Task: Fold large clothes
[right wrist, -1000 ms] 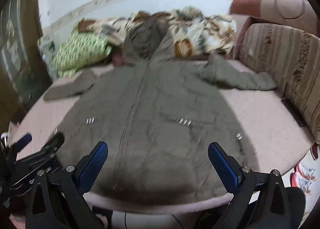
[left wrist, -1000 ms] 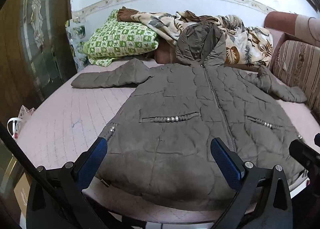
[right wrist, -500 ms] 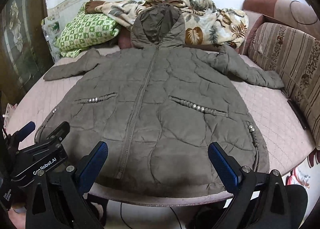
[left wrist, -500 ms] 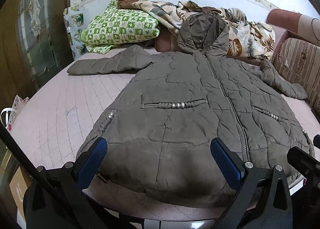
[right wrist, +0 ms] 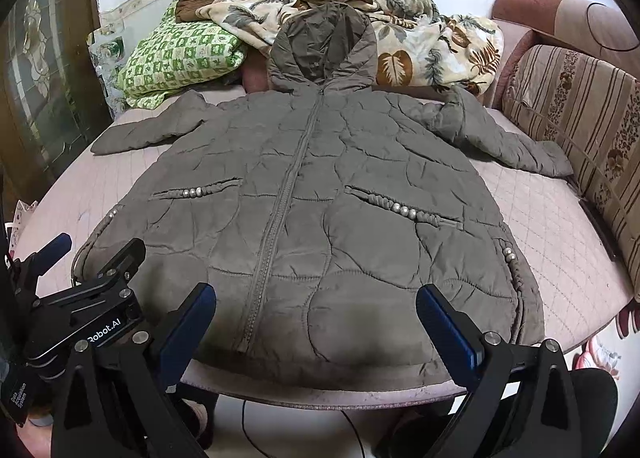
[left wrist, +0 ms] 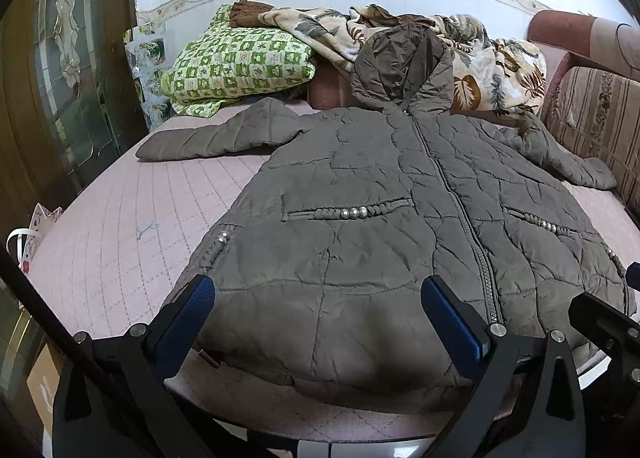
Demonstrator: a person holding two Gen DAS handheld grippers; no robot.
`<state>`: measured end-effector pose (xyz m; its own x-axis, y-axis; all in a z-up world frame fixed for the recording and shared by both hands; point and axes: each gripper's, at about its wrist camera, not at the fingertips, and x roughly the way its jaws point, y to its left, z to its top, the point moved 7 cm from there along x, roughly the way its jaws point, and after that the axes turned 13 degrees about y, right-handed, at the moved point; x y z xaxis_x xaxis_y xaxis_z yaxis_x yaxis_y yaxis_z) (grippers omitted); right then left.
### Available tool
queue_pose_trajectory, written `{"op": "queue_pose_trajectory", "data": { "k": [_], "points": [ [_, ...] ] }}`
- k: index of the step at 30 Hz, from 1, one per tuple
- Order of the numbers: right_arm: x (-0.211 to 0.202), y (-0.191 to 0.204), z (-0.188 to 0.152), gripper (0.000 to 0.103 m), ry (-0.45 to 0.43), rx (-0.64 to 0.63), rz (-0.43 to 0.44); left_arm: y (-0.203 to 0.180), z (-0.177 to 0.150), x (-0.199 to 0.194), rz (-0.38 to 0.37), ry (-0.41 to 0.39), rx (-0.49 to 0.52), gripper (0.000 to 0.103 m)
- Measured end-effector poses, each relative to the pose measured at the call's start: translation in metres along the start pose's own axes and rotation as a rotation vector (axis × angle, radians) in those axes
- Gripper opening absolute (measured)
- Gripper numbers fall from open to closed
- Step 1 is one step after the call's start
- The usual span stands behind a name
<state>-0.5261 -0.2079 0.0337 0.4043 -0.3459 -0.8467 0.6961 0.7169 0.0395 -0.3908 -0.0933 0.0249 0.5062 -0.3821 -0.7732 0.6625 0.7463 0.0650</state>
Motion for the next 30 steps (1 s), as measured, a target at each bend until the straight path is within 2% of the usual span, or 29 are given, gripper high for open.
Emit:
{"op": "queue_pose_trajectory", "data": {
  "k": [30],
  "points": [
    [0.009,-0.011,-0.003,0.102,0.026,0.025,0.034,0.004,0.0,0.004,0.001,0.025,0.003,0.103]
  ]
}}
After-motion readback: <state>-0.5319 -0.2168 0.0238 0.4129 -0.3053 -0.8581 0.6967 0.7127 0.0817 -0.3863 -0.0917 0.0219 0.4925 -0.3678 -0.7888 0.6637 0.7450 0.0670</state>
